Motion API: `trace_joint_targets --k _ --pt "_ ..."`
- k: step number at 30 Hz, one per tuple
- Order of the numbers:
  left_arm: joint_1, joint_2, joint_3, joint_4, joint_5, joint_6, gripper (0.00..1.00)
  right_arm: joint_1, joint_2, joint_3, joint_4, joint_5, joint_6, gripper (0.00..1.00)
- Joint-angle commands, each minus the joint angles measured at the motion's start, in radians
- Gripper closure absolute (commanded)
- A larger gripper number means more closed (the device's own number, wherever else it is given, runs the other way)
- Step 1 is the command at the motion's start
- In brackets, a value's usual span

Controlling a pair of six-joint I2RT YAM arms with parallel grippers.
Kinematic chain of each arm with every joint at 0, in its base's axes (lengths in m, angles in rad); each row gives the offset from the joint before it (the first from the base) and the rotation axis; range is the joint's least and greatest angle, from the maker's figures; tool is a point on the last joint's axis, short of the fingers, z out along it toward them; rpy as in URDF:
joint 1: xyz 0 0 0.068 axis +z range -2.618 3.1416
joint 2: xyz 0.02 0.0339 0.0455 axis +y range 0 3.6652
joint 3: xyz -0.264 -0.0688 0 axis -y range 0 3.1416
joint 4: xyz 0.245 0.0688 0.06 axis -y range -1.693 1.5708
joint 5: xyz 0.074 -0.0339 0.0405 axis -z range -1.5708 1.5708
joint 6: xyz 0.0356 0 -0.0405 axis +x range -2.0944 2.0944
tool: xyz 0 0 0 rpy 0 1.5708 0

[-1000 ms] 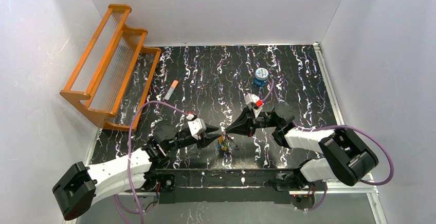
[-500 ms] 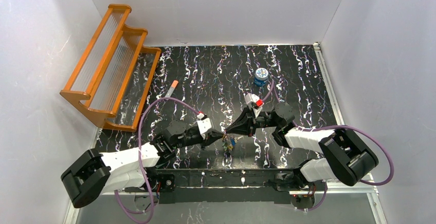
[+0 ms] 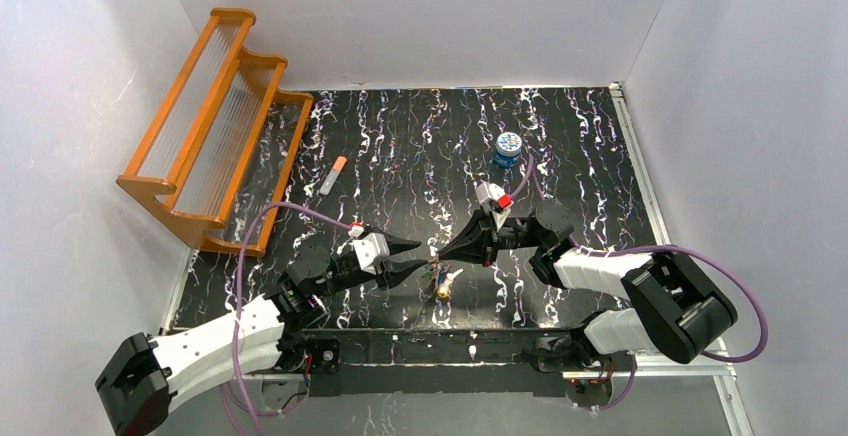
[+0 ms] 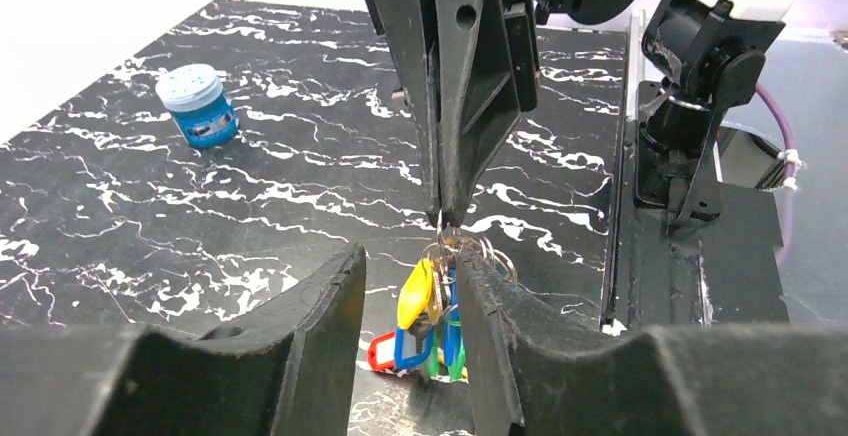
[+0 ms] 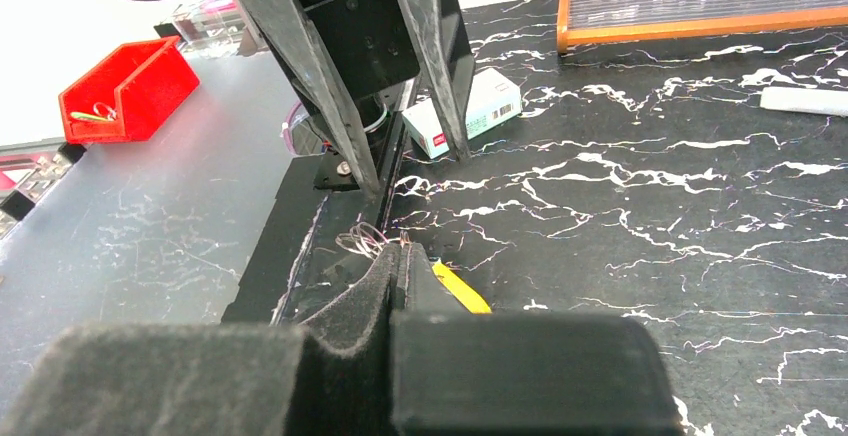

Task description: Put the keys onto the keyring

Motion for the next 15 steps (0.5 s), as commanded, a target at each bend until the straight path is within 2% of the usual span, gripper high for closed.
trace_joint_targets --k 1,11,15 --pt "0.003 -0.033 -0.013 -0.019 -0.005 0.014 0.63 0.001 -0.023 0.05 0.038 -0.005 -0.011 0.99" --pt "0.001 0.147 0.067 0.062 0.129 -0.001 0.72 0.001 -0.004 0.066 0.059 -0.02 0.009 0.99" --pt "0.001 0.177 0.078 0.091 0.144 -0.001 0.8 0.0 0.0 0.063 0.059 -0.014 0.009 0.99"
